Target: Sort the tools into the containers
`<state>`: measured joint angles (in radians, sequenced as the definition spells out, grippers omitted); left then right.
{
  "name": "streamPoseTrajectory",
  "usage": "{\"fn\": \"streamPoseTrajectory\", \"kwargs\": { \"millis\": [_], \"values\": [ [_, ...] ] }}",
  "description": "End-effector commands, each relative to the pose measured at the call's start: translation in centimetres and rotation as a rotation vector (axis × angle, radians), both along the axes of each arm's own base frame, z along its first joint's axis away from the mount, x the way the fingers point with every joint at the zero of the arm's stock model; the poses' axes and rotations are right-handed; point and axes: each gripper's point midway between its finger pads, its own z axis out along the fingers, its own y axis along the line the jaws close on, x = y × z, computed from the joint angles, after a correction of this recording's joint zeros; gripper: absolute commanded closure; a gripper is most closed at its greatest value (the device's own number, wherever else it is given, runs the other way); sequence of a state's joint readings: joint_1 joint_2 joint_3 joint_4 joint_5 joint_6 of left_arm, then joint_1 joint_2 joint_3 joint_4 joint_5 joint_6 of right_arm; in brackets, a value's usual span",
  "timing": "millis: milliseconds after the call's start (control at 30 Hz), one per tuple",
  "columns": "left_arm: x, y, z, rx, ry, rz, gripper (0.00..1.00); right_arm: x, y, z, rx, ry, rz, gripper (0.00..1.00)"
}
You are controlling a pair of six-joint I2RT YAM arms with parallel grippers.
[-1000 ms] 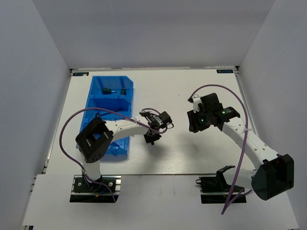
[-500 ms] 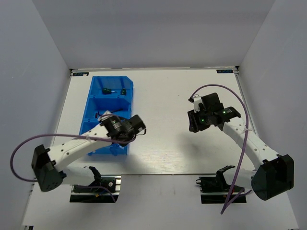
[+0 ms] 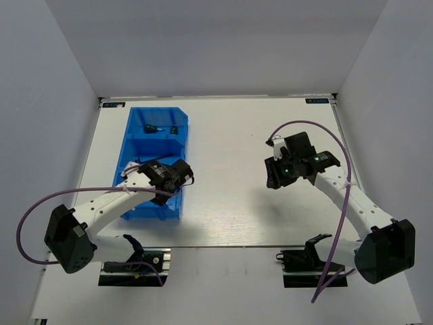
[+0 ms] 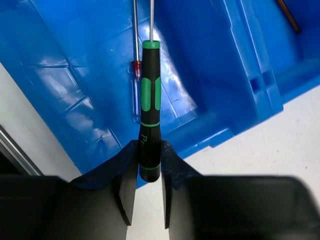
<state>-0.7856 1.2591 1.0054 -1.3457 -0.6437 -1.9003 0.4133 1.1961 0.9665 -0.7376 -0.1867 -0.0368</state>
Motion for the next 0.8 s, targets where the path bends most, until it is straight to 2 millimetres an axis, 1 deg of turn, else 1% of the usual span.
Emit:
{"fn": "streamPoseTrajectory", "kwargs": {
  "millis": [0,67,100,167,200,233,267,300,333,367,400,433,467,500,533,567,600,633,667,700,733,767],
  "values": [
    [0.3,1.0,0.4,0.022,-0.013,0.034,0.63,-0.3,0.0,1.4,0.021,-0.034,0.014,0.53],
    [0.6,0.9,0.2,0.02,-0.015,0.026,0.5,-0.4,0.0,1.5,0.022,-0.036,0.019,0.52],
    [0.9,0.7,0.4,0.014,-0.023,0.015,0.38,-0.4,0.0,1.6,0.024,-0.039,0.021,0.49],
    [1.5,0.5,1.1,0.026,-0.032,-0.03,0.32,-0.7,0.1,1.6,0.027,-0.037,0.041,0.47],
    [2.4,-0.1,2.3,0.019,-0.061,-0.061,0.27,-0.6,0.1,1.6,0.029,-0.039,0.042,0.46],
    [2.9,-0.3,2.4,0.056,-0.048,-0.092,0.25,-0.6,0.1,1.8,0.029,-0.045,0.047,0.46],
    [3.4,-0.5,2.9,0.075,-0.046,-0.119,0.23,-0.6,0.0,1.6,0.024,-0.041,0.049,0.43],
    [4.1,-1.2,3.9,0.103,-0.03,-0.195,0.2,-0.5,0.0,1.7,0.021,-0.051,0.051,0.41],
    [4.4,-1.8,4.2,0.126,-0.016,-0.256,0.18,-0.4,-0.1,1.8,0.015,-0.059,0.055,0.4],
    [6.1,-3.9,5.1,0.118,-0.063,-0.341,0.17,-0.4,-0.1,1.7,0.012,-0.057,0.053,0.38],
    [6.4,-4.7,5.5,0.184,-0.017,-0.548,0.17,-0.2,-0.4,1.6,-0.001,-0.063,0.048,0.33],
    [7.0,-6.3,5.8,0.198,-0.024,-0.686,0.15,-0.1,-0.5,1.5,-0.008,-0.066,0.044,0.31],
    [8.0,-9.8,6.5,0.113,-0.092,-0.839,0.15,0.1,-0.6,1.3,-0.018,-0.074,0.035,0.27],
    [7.8,-11.8,6.8,0.085,-0.117,-0.966,0.13,0.4,-0.9,1.4,-0.031,-0.087,0.023,0.19],
    [7.8,-12.9,7.1,0.135,-0.138,-1.163,0.09,0.7,-1.5,1.2,-0.052,-0.092,-0.001,0.1],
    [7.1,-15.6,7.5,0.063,-0.198,-1.293,0.08,1.2,-1.8,1.4,-0.071,-0.115,-0.024,0.1],
    [6.7,-16.9,8.0,0.031,-0.238,-1.375,0.08,1.5,-2.0,1.6,-0.079,-0.131,-0.035,0.1],
    [6.3,-17.5,8.2,0.048,-0.262,-1.479,0.08,2.0,-2.9,1.6,-0.123,-0.152,-0.071,0.1],
    [5.2,-18.4,8.2,0.011,-0.263,-1.545,0.08,2.3,-3.3,1.8,-0.142,-0.166,-0.098,0.1],
    [4.9,-18.9,8.4,-0.002,-0.276,-1.588,0.08,2.4,-3.6,1.9,-0.155,-0.176,-0.107,0.1],
    [4.5,-19.2,7.8,0.003,-0.256,-1.619,0.06,3.1,-4.4,2.2,-0.188,-0.211,-0.143,0.1],
    [4.3,-19.2,7.1,0.0,-0.236,-1.636,0.05,3.1,-4.7,2.4,-0.198,-0.224,-0.15,0.1]
  ]
}}
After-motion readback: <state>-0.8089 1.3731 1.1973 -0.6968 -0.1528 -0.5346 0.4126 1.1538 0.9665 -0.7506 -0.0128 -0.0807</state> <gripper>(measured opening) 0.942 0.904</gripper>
